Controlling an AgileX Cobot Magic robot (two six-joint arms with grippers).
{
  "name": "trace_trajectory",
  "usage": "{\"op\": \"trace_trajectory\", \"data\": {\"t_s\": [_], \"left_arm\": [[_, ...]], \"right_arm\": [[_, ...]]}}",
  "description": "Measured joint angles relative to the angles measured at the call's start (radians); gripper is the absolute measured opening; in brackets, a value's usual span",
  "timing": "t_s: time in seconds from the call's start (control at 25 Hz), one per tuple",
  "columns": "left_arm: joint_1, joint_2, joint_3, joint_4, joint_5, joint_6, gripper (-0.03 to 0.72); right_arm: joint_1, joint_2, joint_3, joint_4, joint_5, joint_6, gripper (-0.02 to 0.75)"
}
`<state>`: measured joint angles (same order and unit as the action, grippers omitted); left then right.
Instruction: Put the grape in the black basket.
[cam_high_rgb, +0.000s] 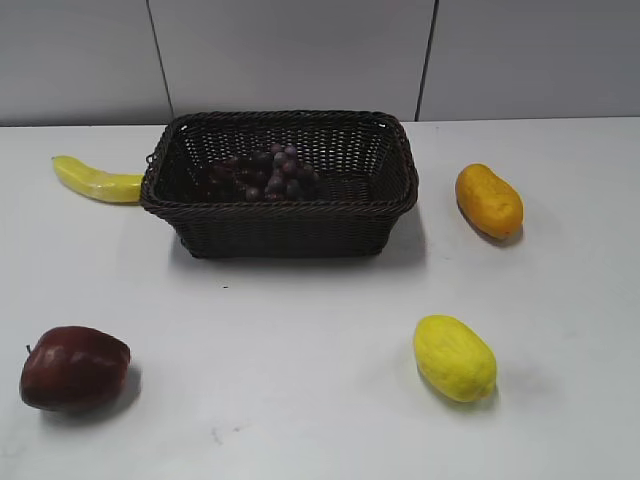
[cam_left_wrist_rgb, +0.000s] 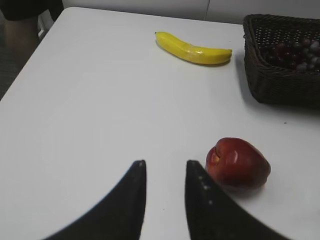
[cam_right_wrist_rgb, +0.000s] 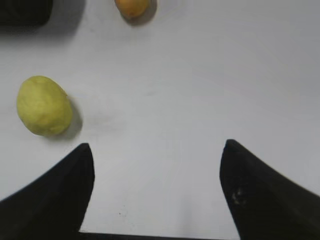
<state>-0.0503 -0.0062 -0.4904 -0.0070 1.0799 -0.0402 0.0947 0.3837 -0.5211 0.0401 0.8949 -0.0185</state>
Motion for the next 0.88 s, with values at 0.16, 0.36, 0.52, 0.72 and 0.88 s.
{"op": "trace_trajectory", "data": {"t_s": [0.16, 0.36, 0.52, 0.72, 0.88], "left_arm": [[0.0, 0.0, 0.0, 0.0, 0.0, 0.0, 0.24], [0.0, 0.0, 0.0, 0.0, 0.0, 0.0, 0.24], [0.0, 0.0, 0.0, 0.0, 0.0, 0.0, 0.24], [0.0, 0.0, 0.0, 0.0, 0.0, 0.0, 0.24], [0.0, 0.0, 0.0, 0.0, 0.0, 0.0, 0.24]], "right_arm": [[0.0, -0.098, 0.0, 0.008, 0.014, 0.001, 0.593], [0.0, -0.203, 0.0, 0.01, 0.019, 0.001, 0.593], [0.0, -0.282, 0.0, 0.011, 0.019, 0.002, 0.593], [0.0, -0.345, 0.0, 0.011, 0.014, 0.003, 0.593], [0.0, -0.361, 0.0, 0.011, 0.011, 0.003, 0.593]]}}
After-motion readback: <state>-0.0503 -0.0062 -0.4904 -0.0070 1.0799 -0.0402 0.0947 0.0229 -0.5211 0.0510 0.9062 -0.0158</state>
